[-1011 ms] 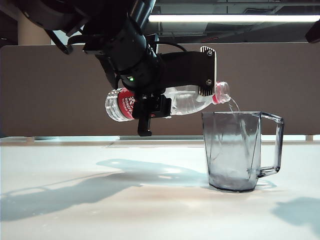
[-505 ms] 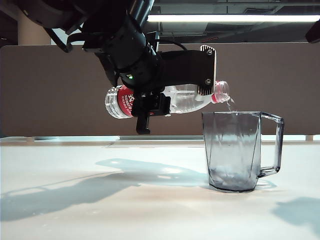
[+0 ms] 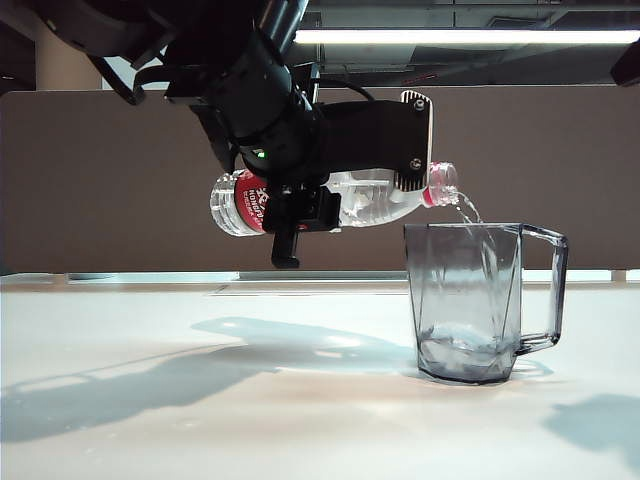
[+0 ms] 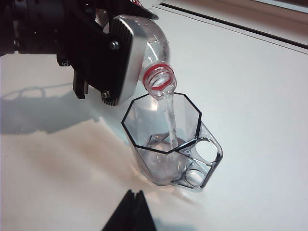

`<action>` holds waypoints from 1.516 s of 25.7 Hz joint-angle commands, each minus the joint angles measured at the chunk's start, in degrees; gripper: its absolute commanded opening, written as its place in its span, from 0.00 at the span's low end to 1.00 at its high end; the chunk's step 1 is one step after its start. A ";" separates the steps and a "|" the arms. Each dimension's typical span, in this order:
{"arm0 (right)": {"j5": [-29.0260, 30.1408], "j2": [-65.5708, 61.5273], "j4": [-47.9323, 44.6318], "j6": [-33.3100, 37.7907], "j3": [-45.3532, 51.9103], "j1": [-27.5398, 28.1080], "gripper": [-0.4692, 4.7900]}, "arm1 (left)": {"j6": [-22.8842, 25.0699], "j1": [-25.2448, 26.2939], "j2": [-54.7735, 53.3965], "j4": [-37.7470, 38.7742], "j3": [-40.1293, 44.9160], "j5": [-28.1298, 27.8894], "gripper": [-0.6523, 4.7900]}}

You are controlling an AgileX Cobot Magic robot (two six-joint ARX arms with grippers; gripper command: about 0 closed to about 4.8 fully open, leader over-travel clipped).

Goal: Pick up the mineral water bottle with the left hand on the table and pour water into the mug until it's half full.

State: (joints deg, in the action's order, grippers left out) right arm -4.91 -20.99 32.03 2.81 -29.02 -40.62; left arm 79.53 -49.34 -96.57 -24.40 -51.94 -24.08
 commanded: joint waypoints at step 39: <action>0.13 0.07 -0.94 0.17 -0.46 -0.04 0.08 | 1.07 -0.09 0.72 -2.69 -0.46 -1.66 0.45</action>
State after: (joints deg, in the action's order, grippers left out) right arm -4.91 -21.02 32.05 2.81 -29.02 -40.62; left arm 80.23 -49.36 -96.57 -24.56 -51.94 -25.32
